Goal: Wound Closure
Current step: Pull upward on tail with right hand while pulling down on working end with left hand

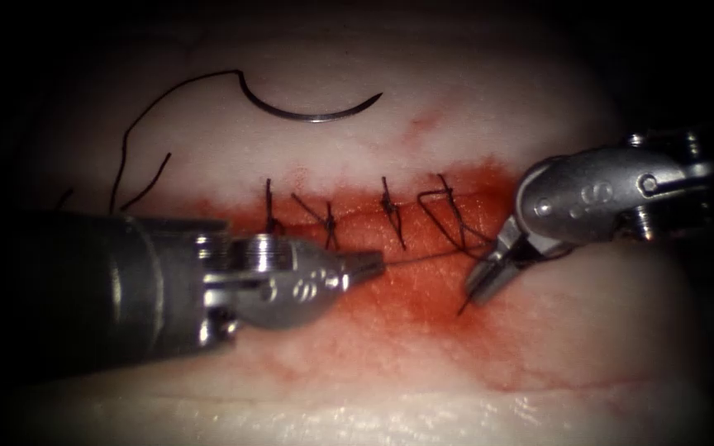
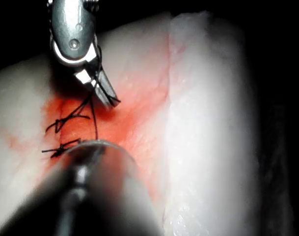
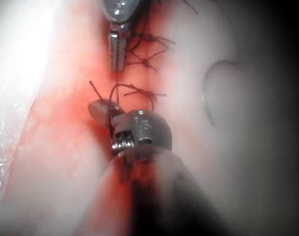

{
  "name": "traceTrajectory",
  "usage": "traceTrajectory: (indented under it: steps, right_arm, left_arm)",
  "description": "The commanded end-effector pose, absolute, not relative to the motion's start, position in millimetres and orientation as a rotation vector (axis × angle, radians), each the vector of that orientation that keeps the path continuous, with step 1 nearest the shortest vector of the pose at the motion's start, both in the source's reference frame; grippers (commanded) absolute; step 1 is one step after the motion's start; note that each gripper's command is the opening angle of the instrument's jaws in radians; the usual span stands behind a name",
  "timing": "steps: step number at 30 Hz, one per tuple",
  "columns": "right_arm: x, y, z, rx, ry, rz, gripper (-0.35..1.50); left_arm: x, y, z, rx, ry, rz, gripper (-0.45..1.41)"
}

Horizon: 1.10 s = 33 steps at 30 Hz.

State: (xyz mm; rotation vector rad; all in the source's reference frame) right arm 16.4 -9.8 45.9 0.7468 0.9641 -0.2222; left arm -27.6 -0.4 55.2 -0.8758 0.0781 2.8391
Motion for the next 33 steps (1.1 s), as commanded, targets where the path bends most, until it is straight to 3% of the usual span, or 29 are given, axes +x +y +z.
traceTrajectory:
  steps: [1, 11, 33]
  right_arm:
    - [17.0, -8.8, 46.2, 0.738, 0.994, -0.181, -0.35]
    - [17.3, -2.0, 45.3, 0.660, 1.096, 0.130, -0.35]
    - [18.9, -2.1, 49.8, 0.558, 0.978, 0.397, -0.35]
  left_arm:
    - [-28.2, -0.8, 55.6, -0.881, 0.079, 2.840, -0.45]
    - [-28.8, -5.0, 53.3, -0.918, 0.071, 2.853, -0.45]
    - [-31.9, -17.5, 46.5, -0.969, -0.070, 2.940, -0.45]
